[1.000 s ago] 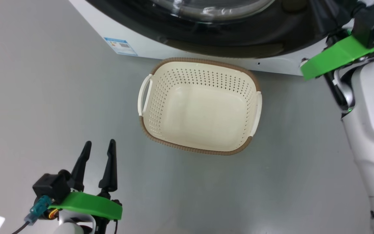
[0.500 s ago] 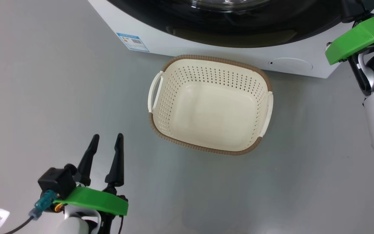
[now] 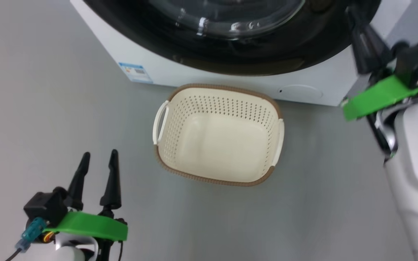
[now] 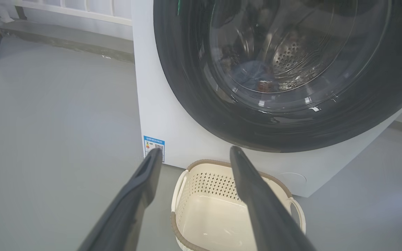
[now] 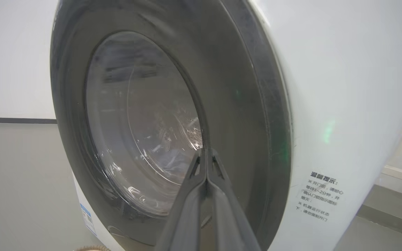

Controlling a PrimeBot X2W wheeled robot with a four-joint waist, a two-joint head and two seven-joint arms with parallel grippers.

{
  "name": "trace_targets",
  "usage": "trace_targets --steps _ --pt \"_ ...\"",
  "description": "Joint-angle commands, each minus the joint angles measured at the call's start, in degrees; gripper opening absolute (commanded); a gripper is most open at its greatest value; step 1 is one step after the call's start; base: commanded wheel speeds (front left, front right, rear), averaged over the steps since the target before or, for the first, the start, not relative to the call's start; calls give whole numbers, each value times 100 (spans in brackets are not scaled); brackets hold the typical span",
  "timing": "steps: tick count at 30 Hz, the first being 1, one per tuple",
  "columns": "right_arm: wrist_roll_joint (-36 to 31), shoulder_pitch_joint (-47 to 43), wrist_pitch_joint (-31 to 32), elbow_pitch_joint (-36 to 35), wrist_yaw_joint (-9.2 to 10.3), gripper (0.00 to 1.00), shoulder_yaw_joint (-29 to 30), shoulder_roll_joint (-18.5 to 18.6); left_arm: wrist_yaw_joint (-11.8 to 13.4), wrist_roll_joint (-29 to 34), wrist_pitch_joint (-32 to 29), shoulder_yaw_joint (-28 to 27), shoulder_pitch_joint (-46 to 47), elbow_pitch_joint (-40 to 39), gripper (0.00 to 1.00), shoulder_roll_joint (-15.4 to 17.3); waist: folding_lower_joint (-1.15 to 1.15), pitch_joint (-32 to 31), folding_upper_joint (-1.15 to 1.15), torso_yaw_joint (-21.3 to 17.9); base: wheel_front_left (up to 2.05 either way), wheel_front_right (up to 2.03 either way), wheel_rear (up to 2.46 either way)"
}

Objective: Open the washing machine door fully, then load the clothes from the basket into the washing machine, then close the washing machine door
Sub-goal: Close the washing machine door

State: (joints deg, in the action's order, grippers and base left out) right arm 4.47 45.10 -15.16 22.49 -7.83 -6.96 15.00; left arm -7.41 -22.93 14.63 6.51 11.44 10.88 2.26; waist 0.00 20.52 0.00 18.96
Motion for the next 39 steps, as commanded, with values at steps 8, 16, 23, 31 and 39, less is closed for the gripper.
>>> trace_targets --steps 8,16,23,31,39 --pt "469 -1757 16 -1134 34 100 -148 -318 -8 270 37 -553 -483 -154 100 158 0 -916 0 -755 0 0 0" --pt "602 -3070 16 -1682 34 100 16 -457 -8 420 37 -912 -914 -76 100 203 0 -1450 0 -1298 0 0 0" --pt "622 -3791 16 -1915 34 100 162 -572 -8 355 37 -948 -1136 -11 100 251 0 -1743 0 -1642 0 0 0" --pt "528 -4352 16 -1930 34 100 430 -709 -8 349 37 -1081 -1270 -22 100 246 0 -1902 0 -1827 0 0 0" --pt "472 -4543 16 -1875 34 100 638 -801 -8 550 37 -1152 -1340 -27 100 214 0 -1926 0 -1924 0 0 0"
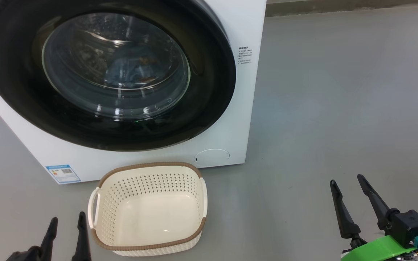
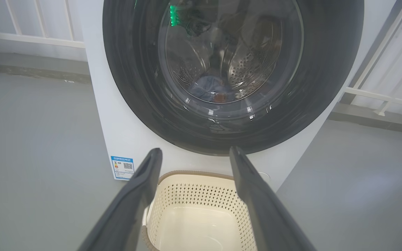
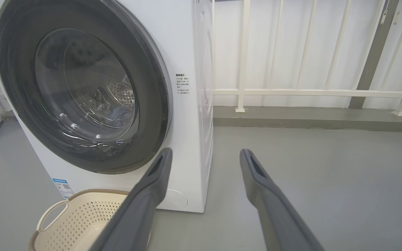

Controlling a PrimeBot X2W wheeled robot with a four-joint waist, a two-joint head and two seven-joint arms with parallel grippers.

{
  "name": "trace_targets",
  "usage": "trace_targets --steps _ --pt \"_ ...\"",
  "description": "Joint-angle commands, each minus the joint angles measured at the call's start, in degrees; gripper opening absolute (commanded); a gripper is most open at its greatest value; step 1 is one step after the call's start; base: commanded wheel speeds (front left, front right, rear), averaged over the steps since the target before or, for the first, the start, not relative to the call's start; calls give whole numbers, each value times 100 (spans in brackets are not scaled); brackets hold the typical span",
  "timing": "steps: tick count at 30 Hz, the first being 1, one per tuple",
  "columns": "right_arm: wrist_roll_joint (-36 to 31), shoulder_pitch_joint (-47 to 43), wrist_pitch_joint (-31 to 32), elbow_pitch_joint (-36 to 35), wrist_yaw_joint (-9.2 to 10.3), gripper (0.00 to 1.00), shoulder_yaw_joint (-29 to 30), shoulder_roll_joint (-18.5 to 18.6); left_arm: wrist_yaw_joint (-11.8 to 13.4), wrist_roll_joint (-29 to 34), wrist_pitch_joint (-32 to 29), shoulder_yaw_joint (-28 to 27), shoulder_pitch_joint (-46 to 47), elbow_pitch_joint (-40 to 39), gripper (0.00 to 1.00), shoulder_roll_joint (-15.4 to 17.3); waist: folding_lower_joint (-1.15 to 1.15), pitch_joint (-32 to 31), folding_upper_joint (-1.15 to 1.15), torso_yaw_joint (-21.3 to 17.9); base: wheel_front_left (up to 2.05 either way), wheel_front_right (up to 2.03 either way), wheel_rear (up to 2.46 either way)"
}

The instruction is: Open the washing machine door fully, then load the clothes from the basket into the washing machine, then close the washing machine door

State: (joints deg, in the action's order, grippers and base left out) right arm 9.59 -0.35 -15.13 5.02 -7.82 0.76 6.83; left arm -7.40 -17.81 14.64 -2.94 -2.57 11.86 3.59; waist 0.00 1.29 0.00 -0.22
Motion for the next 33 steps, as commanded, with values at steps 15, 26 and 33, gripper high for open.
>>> trace_targets --steps 15,26,33 --pt "-73 -10 13 -56 33 100 52 -57 -9 200 36 -169 30 -158 100 45 0 8 0 98 0 0 0" --pt "-67 38 13 -49 33 100 46 -78 -9 173 36 -150 40 -206 100 58 0 56 0 118 0 0 0" --pt "-66 55 13 -30 33 100 61 -100 -9 171 36 -152 30 -199 100 79 0 41 0 95 0 0 0"
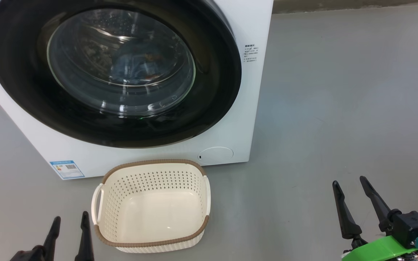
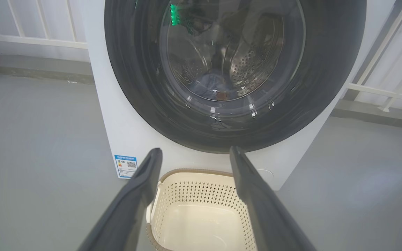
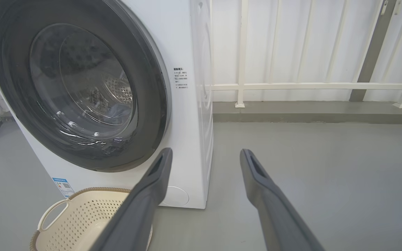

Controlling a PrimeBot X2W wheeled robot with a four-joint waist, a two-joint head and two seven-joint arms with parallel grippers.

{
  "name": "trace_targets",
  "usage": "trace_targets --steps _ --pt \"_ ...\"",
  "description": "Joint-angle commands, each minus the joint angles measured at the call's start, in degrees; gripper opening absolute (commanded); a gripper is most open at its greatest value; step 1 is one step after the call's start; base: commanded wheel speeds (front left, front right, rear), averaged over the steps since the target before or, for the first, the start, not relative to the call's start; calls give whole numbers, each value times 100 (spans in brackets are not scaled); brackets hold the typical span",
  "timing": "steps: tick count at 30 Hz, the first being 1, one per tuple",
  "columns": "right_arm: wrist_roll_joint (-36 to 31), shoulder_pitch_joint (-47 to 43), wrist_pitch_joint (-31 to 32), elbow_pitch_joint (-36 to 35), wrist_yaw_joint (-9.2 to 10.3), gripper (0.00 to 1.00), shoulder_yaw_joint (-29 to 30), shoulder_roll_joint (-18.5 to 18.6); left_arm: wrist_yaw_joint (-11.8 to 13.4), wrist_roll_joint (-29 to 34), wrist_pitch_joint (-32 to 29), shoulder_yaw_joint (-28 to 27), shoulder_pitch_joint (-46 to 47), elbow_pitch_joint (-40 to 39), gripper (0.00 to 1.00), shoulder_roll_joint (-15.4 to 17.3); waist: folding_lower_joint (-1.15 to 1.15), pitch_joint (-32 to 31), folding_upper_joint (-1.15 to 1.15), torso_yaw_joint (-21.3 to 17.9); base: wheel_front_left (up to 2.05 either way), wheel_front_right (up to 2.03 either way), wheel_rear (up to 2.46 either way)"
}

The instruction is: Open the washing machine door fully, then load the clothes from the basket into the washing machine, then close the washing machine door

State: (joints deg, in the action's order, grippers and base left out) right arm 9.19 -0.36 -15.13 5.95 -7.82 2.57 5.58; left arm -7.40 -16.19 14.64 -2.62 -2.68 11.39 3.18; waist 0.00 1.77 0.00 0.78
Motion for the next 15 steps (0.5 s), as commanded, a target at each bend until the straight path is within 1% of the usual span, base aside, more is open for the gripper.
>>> trace_targets --steps 1,7,10,13,15 --pt "0 0 0 0 0 0 0 -3 -1 0 0 0 0 0 0 1 0 -7 0 -5 0 0 0" --pt "11 -75 1 349 -2 0 -11 -45 0 -10 -8 46 -70 307 0 -135 0 -9 0 -7 0 0 0" --pt "192 -76 42 379 -1 0 -9 -50 0 -172 -57 37 -59 326 0 -141 1 -13 0 -8 0 0 0" --pt "397 -62 91 385 -1 0 -3 -52 0 -354 -109 25 -40 319 0 -139 12 -26 0 -10 0 0 0" --pt "530 -55 124 390 0 0 0 -53 -1 -474 -142 18 -30 315 0 -137 12 -33 0 -11 0 0 0"
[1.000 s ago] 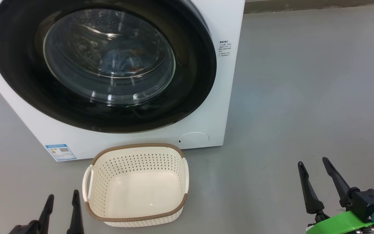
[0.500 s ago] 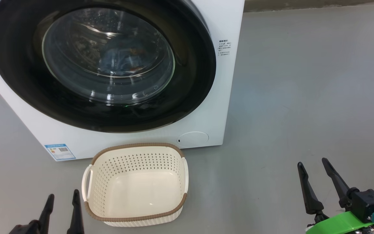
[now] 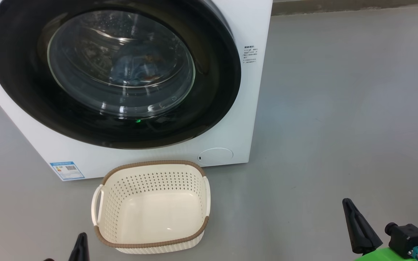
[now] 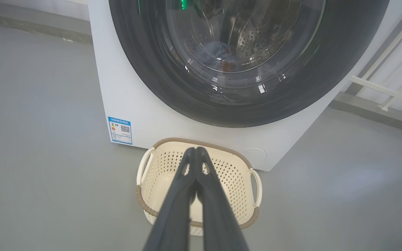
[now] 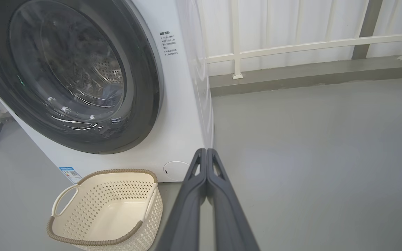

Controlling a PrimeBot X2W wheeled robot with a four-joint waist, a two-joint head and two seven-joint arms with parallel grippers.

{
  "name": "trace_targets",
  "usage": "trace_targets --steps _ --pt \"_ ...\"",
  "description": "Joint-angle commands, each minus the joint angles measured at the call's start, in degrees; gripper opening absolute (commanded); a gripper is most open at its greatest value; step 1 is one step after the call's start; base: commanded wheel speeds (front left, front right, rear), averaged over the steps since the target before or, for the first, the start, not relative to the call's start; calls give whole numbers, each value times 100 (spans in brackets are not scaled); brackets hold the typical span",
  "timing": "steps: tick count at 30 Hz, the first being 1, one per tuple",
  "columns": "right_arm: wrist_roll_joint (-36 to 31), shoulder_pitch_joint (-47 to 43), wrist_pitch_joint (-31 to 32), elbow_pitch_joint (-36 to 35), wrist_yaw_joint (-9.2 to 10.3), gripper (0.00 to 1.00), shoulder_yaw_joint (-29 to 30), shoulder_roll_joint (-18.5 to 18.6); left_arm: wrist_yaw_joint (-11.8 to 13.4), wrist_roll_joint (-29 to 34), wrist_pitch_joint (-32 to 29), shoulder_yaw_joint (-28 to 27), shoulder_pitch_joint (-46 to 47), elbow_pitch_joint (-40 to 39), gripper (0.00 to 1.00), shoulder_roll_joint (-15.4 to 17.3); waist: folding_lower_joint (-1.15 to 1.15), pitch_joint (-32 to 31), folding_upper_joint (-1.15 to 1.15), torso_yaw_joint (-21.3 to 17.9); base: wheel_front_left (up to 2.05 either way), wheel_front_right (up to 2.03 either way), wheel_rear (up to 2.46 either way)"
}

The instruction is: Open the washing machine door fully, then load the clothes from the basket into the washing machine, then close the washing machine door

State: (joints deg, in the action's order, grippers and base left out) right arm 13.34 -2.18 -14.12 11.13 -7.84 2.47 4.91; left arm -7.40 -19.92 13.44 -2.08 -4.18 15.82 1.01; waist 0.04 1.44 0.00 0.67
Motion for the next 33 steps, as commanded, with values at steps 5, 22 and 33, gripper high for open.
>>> trace_targets --steps 5,22,33 --pt "453 163 103 -104 4 0 19 11 -1 -405 -105 -52 163 -125 0 85 -3 7 0 -3 0 0 0" --pt "1595 267 384 -42 8 0 58 -6 -2 -1438 -390 -111 298 -131 0 101 -4 -13 0 -13 0 0 0" --pt "2329 332 568 -5 11 0 87 -21 -3 -2104 -576 -150 384 -136 0 111 -4 -26 0 -19 0 0 0"
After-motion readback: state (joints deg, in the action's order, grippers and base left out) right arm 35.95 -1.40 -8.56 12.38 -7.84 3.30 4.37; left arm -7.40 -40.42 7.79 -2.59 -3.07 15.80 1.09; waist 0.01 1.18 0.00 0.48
